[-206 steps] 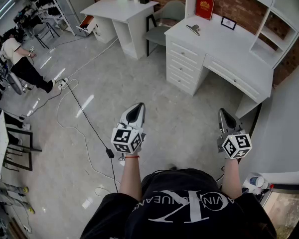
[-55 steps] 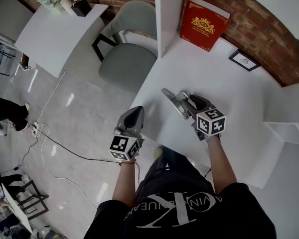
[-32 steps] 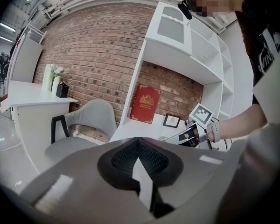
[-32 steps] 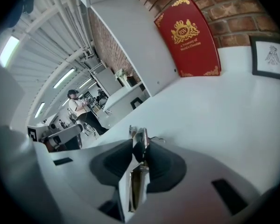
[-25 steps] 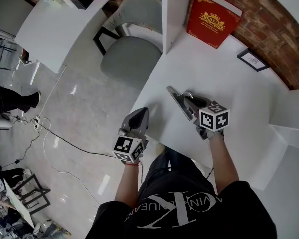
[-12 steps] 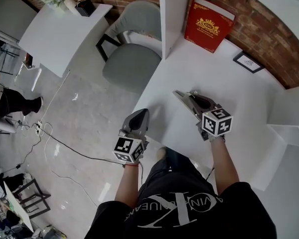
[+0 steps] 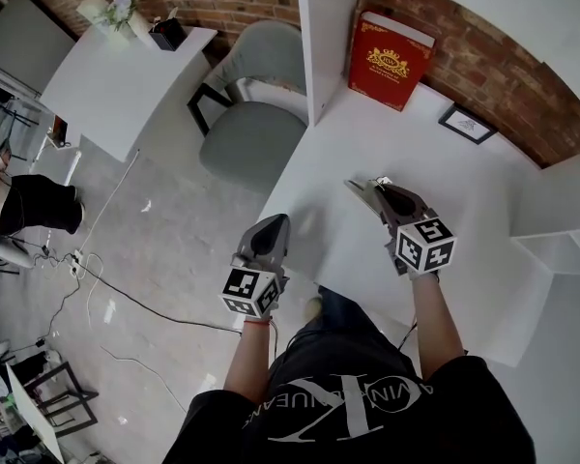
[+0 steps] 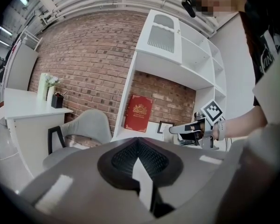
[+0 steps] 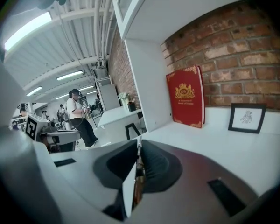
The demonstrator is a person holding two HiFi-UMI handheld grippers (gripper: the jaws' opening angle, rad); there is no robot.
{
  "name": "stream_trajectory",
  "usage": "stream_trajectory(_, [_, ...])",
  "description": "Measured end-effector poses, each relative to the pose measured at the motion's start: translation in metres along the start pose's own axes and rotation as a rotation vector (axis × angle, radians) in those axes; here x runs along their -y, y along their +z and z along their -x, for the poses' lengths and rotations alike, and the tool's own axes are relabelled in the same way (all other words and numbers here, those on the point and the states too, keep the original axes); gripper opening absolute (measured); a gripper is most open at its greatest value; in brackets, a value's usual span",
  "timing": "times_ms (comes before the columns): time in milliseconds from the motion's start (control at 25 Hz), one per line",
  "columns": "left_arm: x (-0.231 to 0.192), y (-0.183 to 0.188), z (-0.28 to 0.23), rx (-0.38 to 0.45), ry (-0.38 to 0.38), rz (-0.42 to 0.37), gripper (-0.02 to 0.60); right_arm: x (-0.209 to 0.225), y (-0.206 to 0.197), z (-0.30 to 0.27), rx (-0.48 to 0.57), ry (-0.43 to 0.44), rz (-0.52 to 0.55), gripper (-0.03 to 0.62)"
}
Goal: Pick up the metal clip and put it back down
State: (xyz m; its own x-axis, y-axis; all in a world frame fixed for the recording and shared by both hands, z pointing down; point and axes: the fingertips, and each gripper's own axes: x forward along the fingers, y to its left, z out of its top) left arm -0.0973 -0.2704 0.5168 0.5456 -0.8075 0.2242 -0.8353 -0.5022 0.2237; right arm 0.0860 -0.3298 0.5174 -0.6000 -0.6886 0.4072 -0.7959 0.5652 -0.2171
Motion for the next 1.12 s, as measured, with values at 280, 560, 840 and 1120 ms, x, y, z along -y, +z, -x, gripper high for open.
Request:
stream_trajectory(280, [0.005,0.019,0.007,0.031,-0.005,-0.020,0.008,-0.009,0.026,0.026,0.089,-0.021,0.040,0.037])
stream_trajectory(560, [0.005,0.037,0.014,0.059,0.001,-0.034,0.008,-0.018,0.053,0.049,0.173,-0.046,0.066,0.037])
stream_trajectory(840, [0.006,0.061,0.019,0.098,0.008,-0.049,0.008,-0.023,0.074,0.070,0.243,-0.060,0.081,0.037])
stream_trajectory(1120, [0.008,0.075,0.023,0.132,0.010,-0.060,0.008,-0.027,0.090,0.085,0.293,-0.069,0.100,0.037])
